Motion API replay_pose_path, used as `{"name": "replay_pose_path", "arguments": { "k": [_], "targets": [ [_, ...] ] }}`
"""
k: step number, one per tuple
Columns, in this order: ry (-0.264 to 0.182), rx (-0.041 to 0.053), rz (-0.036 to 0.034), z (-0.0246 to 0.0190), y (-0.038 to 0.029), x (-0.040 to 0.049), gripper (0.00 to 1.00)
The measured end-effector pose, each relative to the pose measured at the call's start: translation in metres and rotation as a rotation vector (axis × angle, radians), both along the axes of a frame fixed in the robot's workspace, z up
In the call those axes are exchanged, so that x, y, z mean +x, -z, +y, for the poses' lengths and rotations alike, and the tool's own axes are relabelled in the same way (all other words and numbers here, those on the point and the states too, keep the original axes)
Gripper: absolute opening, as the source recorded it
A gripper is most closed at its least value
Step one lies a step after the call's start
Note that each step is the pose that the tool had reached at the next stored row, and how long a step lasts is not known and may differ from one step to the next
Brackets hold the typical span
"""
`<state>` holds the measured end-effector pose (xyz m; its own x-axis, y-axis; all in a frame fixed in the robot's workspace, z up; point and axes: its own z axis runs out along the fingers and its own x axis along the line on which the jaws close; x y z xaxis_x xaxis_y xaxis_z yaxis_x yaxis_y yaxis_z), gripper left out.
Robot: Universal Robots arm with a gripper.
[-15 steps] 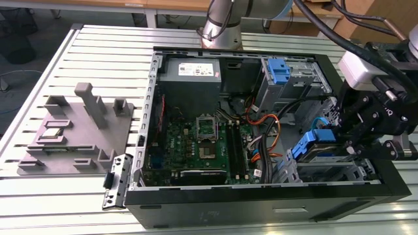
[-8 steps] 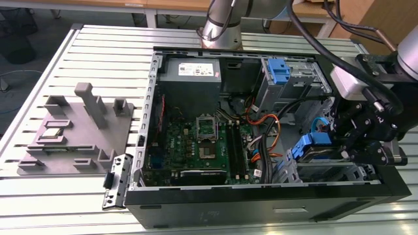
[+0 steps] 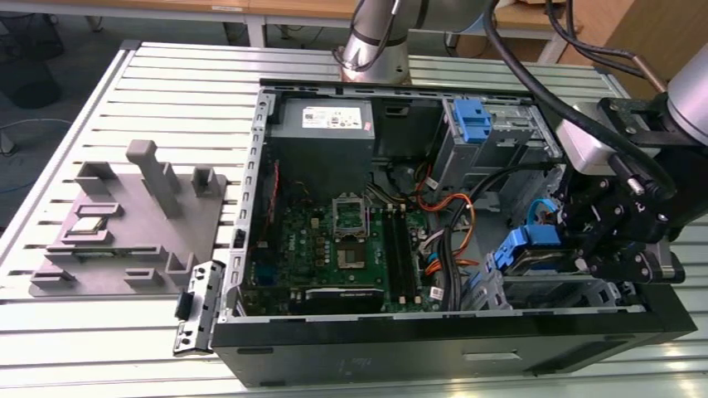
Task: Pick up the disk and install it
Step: 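Insert the disk into the insertion slot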
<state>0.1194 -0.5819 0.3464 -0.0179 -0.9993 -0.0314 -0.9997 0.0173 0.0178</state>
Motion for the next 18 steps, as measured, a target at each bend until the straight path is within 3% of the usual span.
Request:
{"name": "replay_pose_path", "arguments": {
  "k": [5, 8, 11, 18],
  "targets": [
    [0.0, 0.002, -0.0001, 0.0, -0.0017, 0.0, 0.35],
    [0.0, -0.0006, 0.0, 0.0, -0.0144, 0.0, 0.35],
    [0.0, 0.0, 0.0, 0.0, -0.0221, 0.0, 0.35],
    [0.0, 0.0, 0.0, 0.0, -0.0229, 0.0, 0.35]
  ]
}}
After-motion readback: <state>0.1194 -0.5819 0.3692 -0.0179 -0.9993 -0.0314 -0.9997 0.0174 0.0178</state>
